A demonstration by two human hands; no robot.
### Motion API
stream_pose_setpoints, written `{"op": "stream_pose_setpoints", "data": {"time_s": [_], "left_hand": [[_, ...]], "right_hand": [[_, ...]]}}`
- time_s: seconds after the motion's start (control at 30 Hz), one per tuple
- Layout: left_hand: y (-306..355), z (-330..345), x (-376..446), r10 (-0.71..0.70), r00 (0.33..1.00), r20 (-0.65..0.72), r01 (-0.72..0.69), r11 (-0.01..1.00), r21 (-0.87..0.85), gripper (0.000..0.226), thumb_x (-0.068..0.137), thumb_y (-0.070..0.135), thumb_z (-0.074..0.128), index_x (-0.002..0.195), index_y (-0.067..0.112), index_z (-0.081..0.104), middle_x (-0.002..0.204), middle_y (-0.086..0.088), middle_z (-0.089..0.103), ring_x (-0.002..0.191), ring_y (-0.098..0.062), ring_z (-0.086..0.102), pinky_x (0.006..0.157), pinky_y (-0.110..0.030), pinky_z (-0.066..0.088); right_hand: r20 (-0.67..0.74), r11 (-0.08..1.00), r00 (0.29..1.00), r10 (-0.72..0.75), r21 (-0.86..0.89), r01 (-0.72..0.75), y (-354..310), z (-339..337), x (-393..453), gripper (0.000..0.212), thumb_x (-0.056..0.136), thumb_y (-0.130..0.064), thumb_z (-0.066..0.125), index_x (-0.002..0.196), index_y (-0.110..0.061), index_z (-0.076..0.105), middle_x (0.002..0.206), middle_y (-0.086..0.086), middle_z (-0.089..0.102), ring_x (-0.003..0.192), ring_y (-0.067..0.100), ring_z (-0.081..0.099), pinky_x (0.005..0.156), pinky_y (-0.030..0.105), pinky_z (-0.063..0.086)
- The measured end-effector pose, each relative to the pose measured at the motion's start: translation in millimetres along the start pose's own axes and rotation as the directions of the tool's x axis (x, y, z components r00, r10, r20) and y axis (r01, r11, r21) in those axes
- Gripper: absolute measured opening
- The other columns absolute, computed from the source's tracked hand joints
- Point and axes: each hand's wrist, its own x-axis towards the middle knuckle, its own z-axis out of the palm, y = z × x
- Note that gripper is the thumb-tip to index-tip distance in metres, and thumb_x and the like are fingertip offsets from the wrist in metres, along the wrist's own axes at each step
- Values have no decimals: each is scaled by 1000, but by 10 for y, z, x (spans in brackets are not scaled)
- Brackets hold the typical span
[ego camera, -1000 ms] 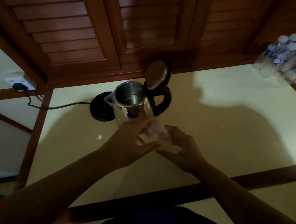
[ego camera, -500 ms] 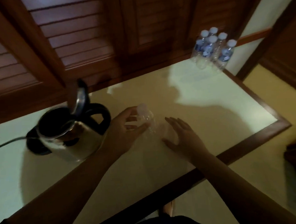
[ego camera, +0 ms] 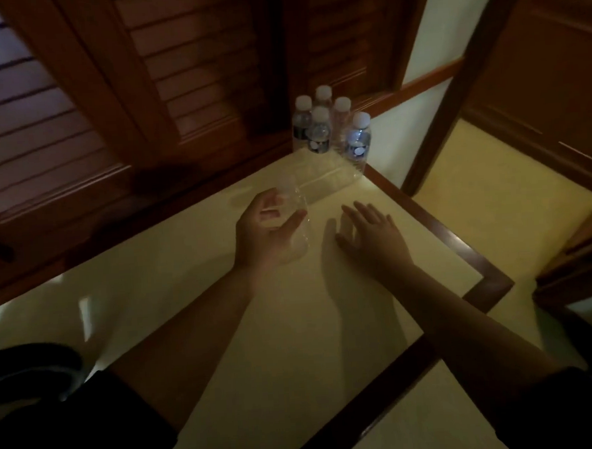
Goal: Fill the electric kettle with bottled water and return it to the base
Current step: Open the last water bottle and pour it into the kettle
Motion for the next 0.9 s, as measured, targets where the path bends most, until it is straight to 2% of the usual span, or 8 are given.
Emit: {"op": "stream_pose_setpoints", "data": {"time_s": [0.13,0.27,0.33,0.43,0.53,0.63,0.77,0.9], "left_hand": [[43,391,378,48,999,15,-48,999,25,62,77,36,89,131,24,63,121,12,67,107,-6,64,87,-26,57],[64,663,663,148,989,10,-148,989,18,63,78,25,90,134,17,61,128,4,66,110,-4,63,88,-15,54],[40,778,746,151,989,-8,-151,989,-11,64,78,20,90,135,14,60,129,0,65,112,-4,63,88,-13,54],[-55,934,803,139,989,-49,-140,990,-21,61,75,17,91,129,11,62,125,-5,67,117,-14,64,96,-27,57],[-226,1033,814,78,993,-93,-80,997,-18,56,73,18,93,120,13,64,120,-5,70,112,-17,68,97,-38,59],[-324,1121,814,41,992,-115,-45,998,-37,58,69,18,95,118,11,65,118,-7,71,109,-18,70,95,-38,60],[-270,1239,851,52,994,-97,-53,999,0,62,70,16,95,120,8,59,119,-9,69,106,-18,68,90,-19,56],[-271,1307,924,14,992,-122,-18,999,-29,67,67,15,96,120,9,55,118,-10,68,110,-20,68,94,-30,59]], "right_hand": [[-28,1000,999,15,1,-15,149,-19,205,66,107,-58,43,164,-29,30,175,2,23,163,26,16,133,51,10],[-99,999,995,30,17,-29,227,88,242,74,100,-66,36,162,-24,36,173,6,28,160,28,23,132,52,17],[-103,999,994,45,28,-42,271,122,282,76,100,-68,37,163,-24,34,174,5,25,161,28,22,133,51,12],[-85,999,996,35,13,-34,299,132,322,78,100,-70,31,164,-25,30,175,4,20,163,25,13,132,46,-2],[-87,1000,996,26,17,-24,302,129,328,79,101,-69,30,165,-23,29,176,5,19,164,25,12,133,49,2],[-77,1000,997,24,7,-23,306,125,345,75,105,-66,37,166,-23,27,176,6,17,164,26,10,133,50,3],[-101,1000,995,25,-1,-25,294,130,327,74,105,-65,41,165,-23,28,176,6,19,164,25,11,131,44,-2],[-97,1000,995,22,-13,-24,294,121,338,78,102,-67,32,165,-22,29,176,7,20,164,25,12,133,46,1]]}}
